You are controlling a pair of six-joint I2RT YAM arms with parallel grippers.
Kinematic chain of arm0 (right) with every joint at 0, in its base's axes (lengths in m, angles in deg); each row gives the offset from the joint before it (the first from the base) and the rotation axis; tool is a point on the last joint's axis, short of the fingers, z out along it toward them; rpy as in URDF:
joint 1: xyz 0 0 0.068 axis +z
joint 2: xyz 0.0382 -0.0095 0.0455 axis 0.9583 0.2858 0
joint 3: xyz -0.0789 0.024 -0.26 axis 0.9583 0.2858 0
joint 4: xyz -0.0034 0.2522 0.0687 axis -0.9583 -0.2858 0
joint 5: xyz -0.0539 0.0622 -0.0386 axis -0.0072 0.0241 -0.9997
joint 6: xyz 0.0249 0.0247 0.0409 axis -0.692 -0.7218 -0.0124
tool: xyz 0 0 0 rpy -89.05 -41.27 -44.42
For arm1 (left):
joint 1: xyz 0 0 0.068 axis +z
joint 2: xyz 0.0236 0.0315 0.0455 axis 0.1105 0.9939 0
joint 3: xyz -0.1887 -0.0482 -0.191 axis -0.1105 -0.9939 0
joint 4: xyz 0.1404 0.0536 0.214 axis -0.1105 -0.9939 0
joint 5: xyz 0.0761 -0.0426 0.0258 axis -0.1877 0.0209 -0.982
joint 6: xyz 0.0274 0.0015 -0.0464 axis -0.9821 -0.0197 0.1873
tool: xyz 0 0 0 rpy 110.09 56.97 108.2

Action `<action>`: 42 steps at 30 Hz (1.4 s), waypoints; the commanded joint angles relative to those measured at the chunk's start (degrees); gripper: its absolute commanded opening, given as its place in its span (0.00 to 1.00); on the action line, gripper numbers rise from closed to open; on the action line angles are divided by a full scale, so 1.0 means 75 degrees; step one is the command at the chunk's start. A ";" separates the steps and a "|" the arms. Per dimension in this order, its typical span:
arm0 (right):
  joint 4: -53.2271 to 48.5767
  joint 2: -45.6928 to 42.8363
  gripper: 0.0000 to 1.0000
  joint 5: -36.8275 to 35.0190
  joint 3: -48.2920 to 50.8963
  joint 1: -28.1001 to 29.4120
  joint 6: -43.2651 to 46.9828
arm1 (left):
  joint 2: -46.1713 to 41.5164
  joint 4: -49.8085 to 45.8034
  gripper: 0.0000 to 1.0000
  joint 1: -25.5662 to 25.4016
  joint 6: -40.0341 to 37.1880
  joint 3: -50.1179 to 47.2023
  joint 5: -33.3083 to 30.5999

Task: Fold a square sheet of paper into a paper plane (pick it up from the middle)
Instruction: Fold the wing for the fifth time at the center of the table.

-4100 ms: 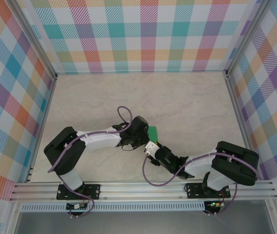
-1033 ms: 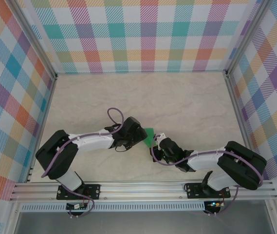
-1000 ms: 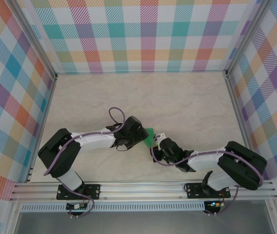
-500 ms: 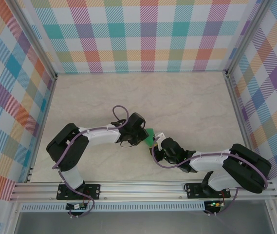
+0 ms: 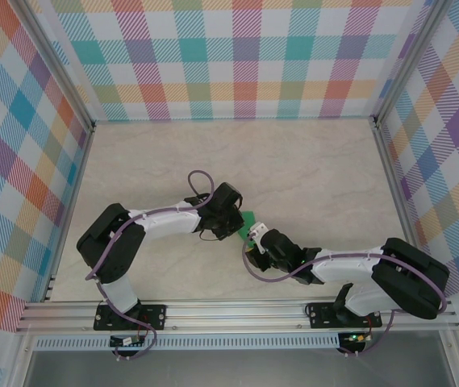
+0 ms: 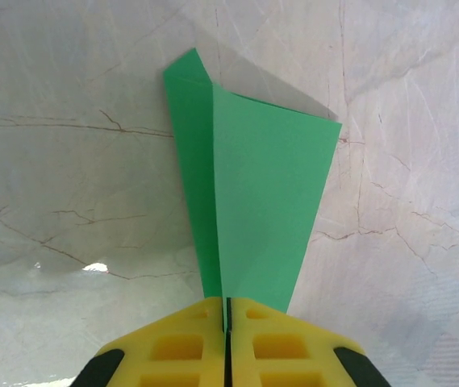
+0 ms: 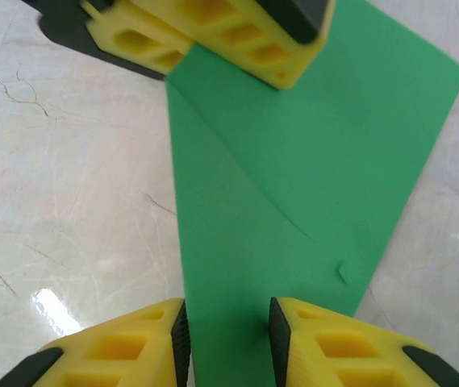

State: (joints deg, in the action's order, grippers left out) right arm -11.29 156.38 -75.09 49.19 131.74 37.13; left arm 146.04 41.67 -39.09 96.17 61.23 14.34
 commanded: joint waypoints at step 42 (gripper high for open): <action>0.0876 0.0856 0.00 0.0221 -0.0312 0.0219 -0.1820 | -0.3016 -0.1326 0.57 0.0135 -0.0668 -0.1097 -0.1646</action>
State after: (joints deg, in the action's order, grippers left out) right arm -7.53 161.76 -77.17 47.10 134.01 28.78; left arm 124.67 33.98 -38.93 91.82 55.31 4.64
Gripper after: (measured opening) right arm 0.045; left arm 0.571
